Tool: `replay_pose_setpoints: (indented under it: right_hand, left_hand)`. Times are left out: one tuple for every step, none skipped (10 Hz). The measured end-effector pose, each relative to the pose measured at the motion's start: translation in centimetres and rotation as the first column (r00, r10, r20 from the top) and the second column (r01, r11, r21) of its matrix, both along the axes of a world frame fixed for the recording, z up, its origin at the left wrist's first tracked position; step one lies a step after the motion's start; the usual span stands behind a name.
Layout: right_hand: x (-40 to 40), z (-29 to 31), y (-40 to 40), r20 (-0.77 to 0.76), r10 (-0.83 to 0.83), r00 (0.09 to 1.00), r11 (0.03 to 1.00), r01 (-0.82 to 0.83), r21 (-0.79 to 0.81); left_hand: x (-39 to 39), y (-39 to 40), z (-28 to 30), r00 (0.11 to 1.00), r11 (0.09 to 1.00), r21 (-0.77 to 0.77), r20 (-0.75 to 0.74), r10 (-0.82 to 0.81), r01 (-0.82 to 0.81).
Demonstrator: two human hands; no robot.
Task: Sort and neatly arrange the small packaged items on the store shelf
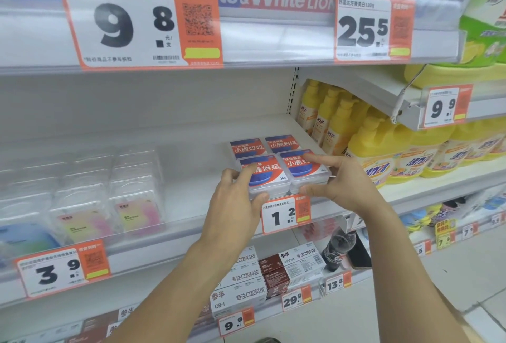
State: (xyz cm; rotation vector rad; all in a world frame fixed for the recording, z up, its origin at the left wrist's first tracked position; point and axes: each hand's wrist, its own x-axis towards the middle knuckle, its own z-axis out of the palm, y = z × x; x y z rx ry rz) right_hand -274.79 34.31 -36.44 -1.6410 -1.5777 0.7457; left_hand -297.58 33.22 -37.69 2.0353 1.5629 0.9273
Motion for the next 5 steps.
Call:
replay_pose_setpoints:
  right_hand:
    - [-0.3, 0.2, 0.1, 0.022, -0.020, 1.000, 1.000, 0.020, -0.002]
    - [-0.4, 0.4, -0.1, 0.023, -0.017, 1.000, 1.000, 0.017, -0.004]
    - [-0.6, 0.5, -0.4, 0.025, -0.009, 1.000, 1.000, 0.009, -0.019]
    - [-1.2, 0.8, -1.0, 0.077, -0.045, 0.996, 0.999, 0.045, 0.002]
    - [-2.4, 2.0, -1.9, 0.189, -0.168, 0.968, 0.985, 0.155, 0.082]
  left_hand:
    - [0.0, 0.1, 0.0, 1.000, 1.000, 0.000, 0.009, 0.001, -0.001]
    - [0.0, 0.1, -0.1, 1.000, 1.000, 0.004, 0.002, -0.003, 0.003]
    - [-0.2, 0.1, 0.1, 0.999, 1.000, -0.001, -0.027, -0.023, 0.023]
    - [-0.8, -0.2, 0.7, 0.999, 0.999, -0.038, -0.023, -0.035, 0.035]
    - [-1.6, -0.9, 1.1, 0.999, 0.999, -0.015, -0.012, -0.033, 0.033]
